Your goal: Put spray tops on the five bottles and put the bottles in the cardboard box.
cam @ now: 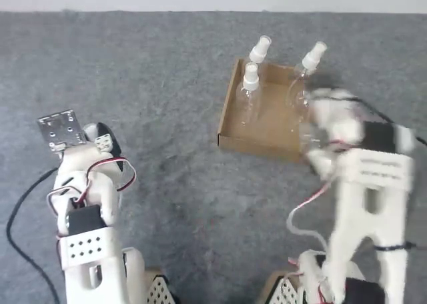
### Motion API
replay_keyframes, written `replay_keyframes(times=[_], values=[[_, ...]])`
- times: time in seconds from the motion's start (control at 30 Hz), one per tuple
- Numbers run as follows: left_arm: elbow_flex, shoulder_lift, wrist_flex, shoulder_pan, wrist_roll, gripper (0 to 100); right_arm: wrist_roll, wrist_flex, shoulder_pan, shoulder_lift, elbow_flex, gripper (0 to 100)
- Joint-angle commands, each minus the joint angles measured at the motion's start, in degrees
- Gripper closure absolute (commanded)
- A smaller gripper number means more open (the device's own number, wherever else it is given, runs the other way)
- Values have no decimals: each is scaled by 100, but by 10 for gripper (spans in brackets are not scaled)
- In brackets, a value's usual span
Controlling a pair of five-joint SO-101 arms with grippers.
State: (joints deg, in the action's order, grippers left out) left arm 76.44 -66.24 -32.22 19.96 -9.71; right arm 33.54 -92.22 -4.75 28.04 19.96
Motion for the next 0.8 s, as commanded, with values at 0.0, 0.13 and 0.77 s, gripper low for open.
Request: replay_keyframes(times=[0.0, 0.13, 0.77], values=[[-66, -97, 26, -62, 35, 988, 765, 1059, -2290, 171, 695, 992], [-66, -79, 26, -88, 44, 988, 985, 2369, -3222, -286, 1521, 991], [-4, -105, 53, -88, 44, 988, 1231, 3125, -3591, -1912, 1767, 798]])
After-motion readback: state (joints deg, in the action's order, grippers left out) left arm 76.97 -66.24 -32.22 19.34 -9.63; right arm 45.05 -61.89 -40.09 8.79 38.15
